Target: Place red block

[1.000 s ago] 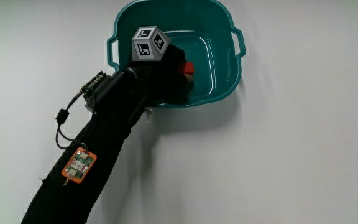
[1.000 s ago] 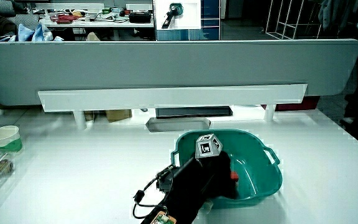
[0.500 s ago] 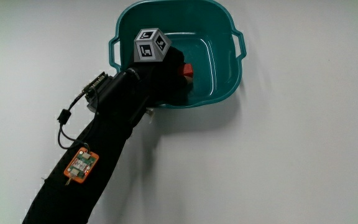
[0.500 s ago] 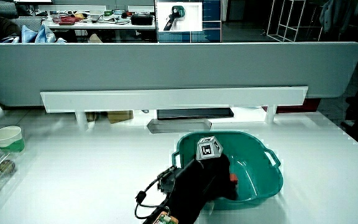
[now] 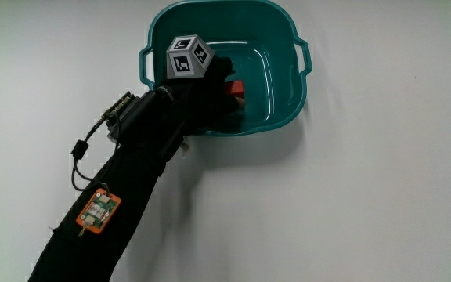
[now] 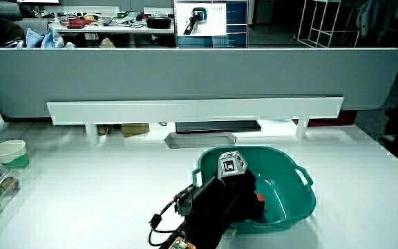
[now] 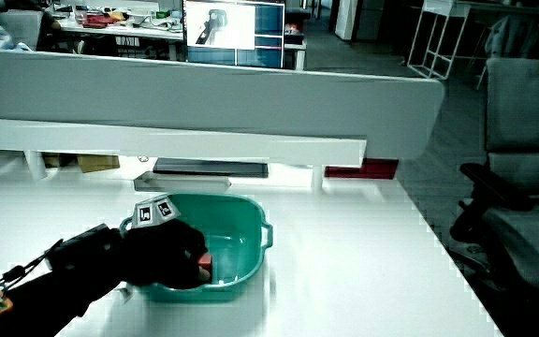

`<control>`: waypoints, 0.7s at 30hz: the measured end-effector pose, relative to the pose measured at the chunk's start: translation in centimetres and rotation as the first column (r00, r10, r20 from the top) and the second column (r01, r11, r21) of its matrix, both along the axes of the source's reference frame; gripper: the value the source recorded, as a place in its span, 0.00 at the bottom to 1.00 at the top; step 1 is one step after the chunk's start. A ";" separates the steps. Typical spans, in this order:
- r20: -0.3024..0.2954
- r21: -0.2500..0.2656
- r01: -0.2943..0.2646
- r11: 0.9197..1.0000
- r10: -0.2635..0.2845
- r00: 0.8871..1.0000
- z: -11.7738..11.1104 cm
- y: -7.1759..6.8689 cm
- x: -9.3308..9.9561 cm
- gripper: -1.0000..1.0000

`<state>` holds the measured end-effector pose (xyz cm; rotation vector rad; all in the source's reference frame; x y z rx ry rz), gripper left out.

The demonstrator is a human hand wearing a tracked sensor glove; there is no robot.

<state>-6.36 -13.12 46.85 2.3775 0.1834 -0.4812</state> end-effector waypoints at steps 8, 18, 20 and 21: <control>-0.057 0.064 0.007 0.998 -0.003 0.998 -2.7 0.2 -0.6 0.00; -0.171 0.162 -0.019 0.987 0.047 0.984 -7.8 2.0 -1.8 0.00; -0.131 0.159 -0.037 0.987 0.058 0.990 -9.5 3.1 -1.7 0.00; -0.131 0.149 -0.037 0.988 0.057 0.990 -10.0 3.8 -1.6 0.00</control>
